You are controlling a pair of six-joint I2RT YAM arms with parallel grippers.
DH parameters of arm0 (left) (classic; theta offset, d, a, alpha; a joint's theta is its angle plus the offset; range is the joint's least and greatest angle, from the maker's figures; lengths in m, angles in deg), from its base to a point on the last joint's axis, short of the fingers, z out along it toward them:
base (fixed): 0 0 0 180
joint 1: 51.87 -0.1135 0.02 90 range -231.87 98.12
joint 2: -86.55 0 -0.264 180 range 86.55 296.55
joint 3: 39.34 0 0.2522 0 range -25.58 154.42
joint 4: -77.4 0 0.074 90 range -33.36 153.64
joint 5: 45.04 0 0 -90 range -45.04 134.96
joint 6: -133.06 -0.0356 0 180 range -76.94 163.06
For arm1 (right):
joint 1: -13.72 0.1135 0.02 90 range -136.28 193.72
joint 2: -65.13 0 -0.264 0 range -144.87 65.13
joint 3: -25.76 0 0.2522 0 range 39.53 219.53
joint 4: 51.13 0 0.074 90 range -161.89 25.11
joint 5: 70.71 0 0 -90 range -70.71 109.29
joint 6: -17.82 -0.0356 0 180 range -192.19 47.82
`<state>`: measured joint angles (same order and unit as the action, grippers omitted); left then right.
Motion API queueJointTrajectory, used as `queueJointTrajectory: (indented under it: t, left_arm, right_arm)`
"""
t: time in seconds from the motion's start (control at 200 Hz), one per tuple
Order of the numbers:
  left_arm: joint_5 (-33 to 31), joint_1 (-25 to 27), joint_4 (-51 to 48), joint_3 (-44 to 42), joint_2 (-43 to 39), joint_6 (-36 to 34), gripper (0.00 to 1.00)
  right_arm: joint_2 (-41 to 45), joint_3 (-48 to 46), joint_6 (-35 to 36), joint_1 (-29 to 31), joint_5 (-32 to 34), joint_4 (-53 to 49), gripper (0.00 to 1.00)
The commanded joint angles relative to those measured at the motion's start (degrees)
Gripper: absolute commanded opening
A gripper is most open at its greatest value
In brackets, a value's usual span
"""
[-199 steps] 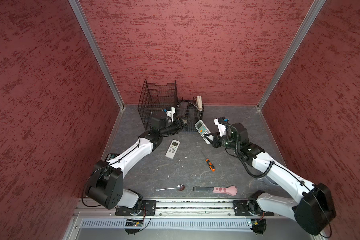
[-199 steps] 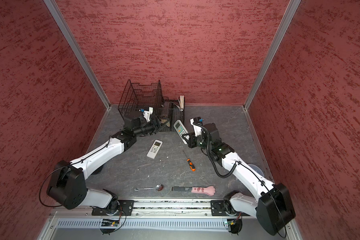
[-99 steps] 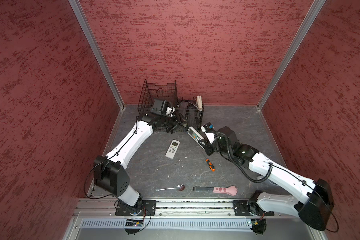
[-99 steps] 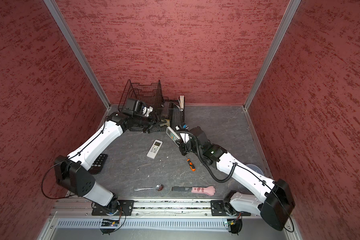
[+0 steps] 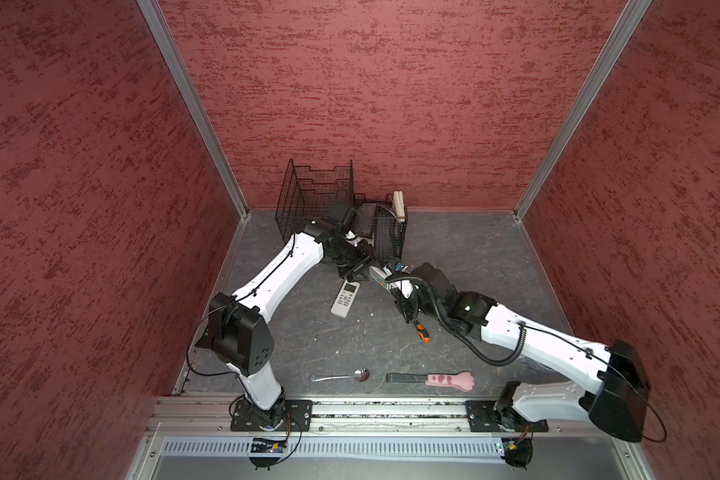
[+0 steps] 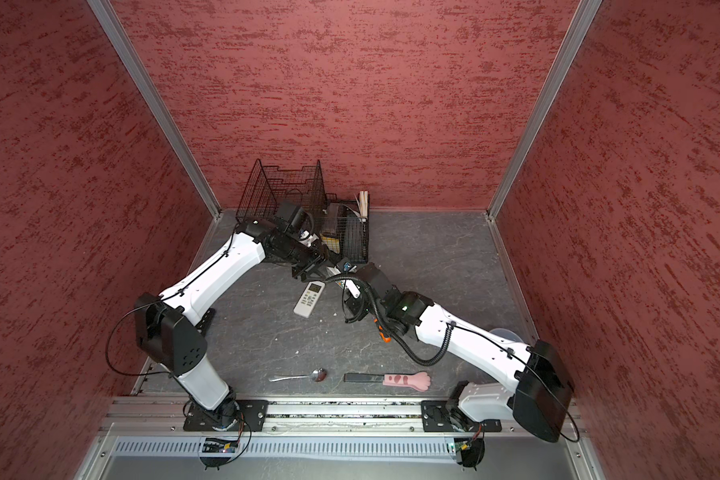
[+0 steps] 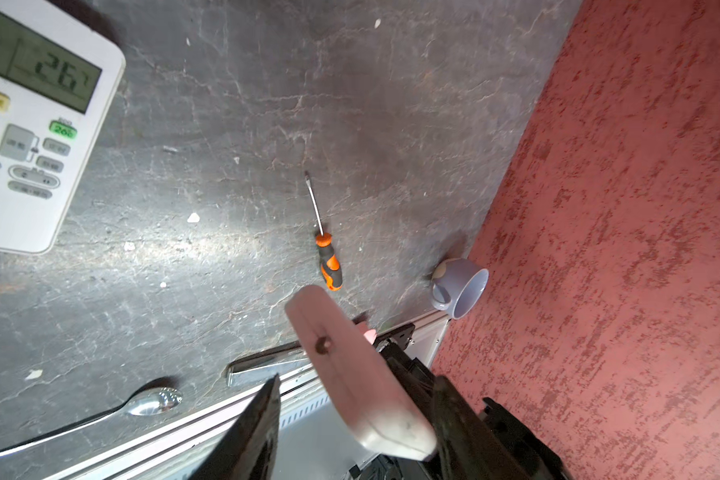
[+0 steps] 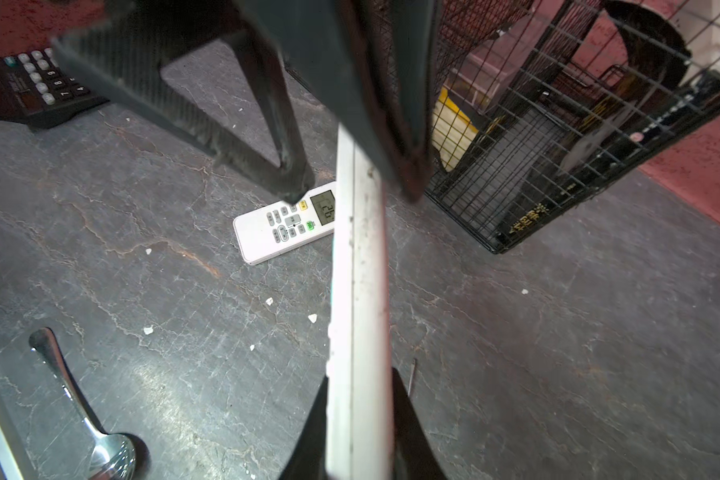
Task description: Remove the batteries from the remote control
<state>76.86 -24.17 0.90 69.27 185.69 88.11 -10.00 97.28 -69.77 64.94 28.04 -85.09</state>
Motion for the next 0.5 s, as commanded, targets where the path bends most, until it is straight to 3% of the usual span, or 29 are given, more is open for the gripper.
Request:
queueJointTrajectory:
  t: [0.0, 0.346, 0.496]
  left_arm:
    - [-1.6, 0.7, -2.9, 2.2, 1.7, -1.5, 0.56]
    - [-4.7, 0.6, -5.1, 4.8, 5.3, -1.8, 0.49]
    - [-5.4, 0.7, -4.6, 5.1, 6.2, -1.3, 0.38]
  right_arm:
    - [-0.9, 3.1, 1.7, 1.2, 3.8, 0.7, 0.00]
    - [-3.5, 5.1, 2.1, 3.7, 6.4, 2.7, 0.00]
    - [-4.3, 5.4, 1.6, 4.8, 8.0, 3.9, 0.00]
